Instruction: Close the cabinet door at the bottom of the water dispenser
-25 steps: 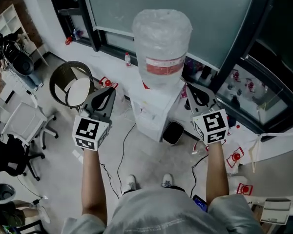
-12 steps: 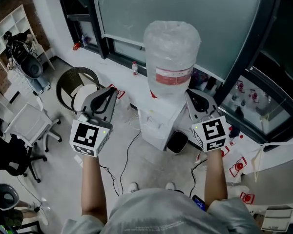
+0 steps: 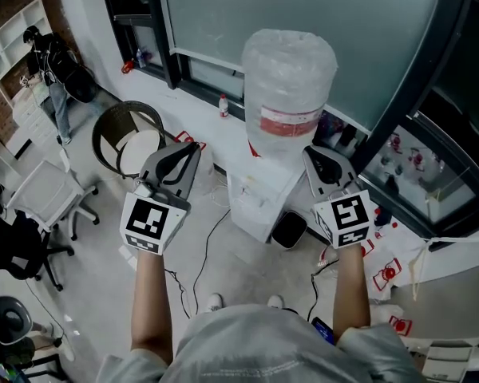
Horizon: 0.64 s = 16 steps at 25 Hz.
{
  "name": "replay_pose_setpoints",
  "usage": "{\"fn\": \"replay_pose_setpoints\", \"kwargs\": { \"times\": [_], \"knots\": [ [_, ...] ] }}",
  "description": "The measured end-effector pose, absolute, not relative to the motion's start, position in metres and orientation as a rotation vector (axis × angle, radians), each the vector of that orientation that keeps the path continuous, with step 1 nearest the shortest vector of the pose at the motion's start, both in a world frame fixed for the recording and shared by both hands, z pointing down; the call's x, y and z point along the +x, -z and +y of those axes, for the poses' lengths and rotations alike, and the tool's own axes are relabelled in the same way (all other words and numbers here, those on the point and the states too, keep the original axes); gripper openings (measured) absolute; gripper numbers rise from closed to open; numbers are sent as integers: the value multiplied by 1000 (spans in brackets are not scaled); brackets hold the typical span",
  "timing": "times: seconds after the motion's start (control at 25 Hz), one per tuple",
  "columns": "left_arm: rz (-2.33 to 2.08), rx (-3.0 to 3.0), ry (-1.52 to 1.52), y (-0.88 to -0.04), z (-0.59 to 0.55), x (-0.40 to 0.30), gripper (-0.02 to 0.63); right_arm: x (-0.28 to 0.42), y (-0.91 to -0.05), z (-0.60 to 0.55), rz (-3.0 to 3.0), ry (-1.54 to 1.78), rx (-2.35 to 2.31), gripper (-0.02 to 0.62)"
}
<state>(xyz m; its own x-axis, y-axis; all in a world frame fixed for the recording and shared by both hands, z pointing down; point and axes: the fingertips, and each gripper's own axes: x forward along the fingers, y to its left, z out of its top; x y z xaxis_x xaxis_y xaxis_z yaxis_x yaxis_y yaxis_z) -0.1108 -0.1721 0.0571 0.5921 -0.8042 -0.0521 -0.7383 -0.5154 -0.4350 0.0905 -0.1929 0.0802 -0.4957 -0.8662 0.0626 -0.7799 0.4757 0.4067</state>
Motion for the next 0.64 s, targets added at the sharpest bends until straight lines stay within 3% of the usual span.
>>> {"fn": "replay_pose_setpoints", "kwargs": {
  "times": [0.64],
  "knots": [
    [1230,-2454,260,-83,-174,-113,28,87,-103,-197,-2463,449,1360,25]
  ]
}}
